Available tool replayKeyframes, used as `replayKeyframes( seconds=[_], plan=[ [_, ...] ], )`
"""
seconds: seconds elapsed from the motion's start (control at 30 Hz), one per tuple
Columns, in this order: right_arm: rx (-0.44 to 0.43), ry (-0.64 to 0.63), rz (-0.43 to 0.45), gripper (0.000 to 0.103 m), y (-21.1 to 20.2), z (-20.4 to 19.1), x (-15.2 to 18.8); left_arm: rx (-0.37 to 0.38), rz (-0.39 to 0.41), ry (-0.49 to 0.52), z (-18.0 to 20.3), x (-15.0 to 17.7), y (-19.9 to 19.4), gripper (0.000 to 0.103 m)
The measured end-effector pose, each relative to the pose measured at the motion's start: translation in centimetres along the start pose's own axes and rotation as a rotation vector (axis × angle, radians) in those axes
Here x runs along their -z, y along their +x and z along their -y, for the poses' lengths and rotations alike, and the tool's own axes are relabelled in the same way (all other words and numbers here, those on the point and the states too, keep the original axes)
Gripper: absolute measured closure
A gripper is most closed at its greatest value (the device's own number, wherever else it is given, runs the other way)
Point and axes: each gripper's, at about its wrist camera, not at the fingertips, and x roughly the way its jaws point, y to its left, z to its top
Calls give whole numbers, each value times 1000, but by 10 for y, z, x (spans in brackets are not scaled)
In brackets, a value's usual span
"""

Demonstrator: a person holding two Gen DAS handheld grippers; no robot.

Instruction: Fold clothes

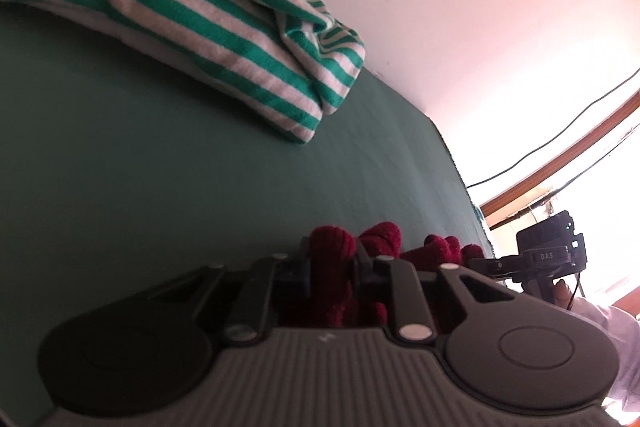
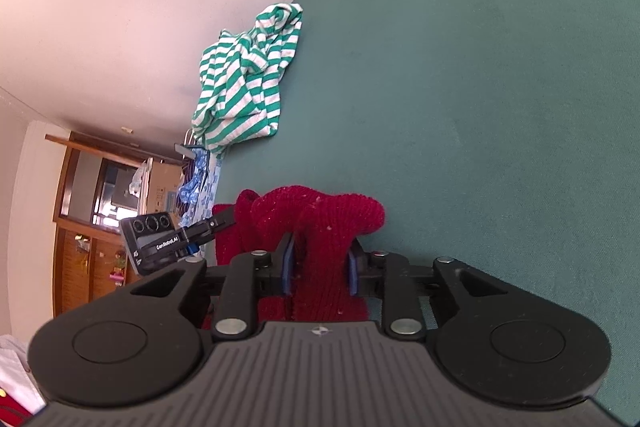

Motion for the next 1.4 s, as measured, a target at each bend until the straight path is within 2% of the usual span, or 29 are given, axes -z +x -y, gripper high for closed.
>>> replayKeyframes(
  seconds=[0.1,0.17,0.2,0.23,0.27,0.3,0.33,0.37,0.4,0.43,0.5,0.6,0.67,0.7,0.77,0.9,1.03,1.13,1.4],
  plan=[
    [-49,23,7,63,-1,0,1,31,-18,-18,-5,-4,-4,74],
    [-91,20,7,45,-2,-2,1,59,-26,-39,-7,-6,-4,64],
    [-96,12,5,42,-2,-4,2,68,-27,-36,-5,-7,-4,58],
    [-100,5,5,42,-1,-6,2,58,-26,-20,2,-4,2,58],
    [-94,5,9,43,0,-7,2,37,-22,12,8,-3,3,60],
    [-89,8,10,44,0,-6,1,14,-19,45,14,-1,4,69],
    [-82,12,13,52,0,-6,0,-10,-17,77,20,1,6,74],
    [-41,26,20,72,1,-4,0,-27,-13,79,20,2,7,81],
    [9,47,30,86,2,0,1,-31,-10,54,18,1,7,87],
    [16,72,38,92,1,5,2,-29,-4,35,15,1,5,87],
    [25,56,63,90,-3,3,6,-37,12,22,14,3,3,87],
    [60,37,137,89,-15,-3,15,-113,29,73,32,10,7,90],
    [55,47,198,89,-25,-2,23,-122,56,100,40,10,0,90],
    [61,50,208,89,-26,1,25,-127,67,116,41,10,-5,90],
    [73,56,228,91,-27,6,29,-190,46,154,40,14,0,90],
    [99,44,247,90,-26,7,32,-189,58,120,34,13,-2,90],
    [60,26,257,89,-25,-4,30,-133,87,86,45,9,-5,91],
    [-8,-6,269,89,-31,-22,30,-67,116,106,65,0,-20,91],
    [-132,-146,240,88,-52,-75,51,36,136,168,103,8,-85,91]
  ],
)
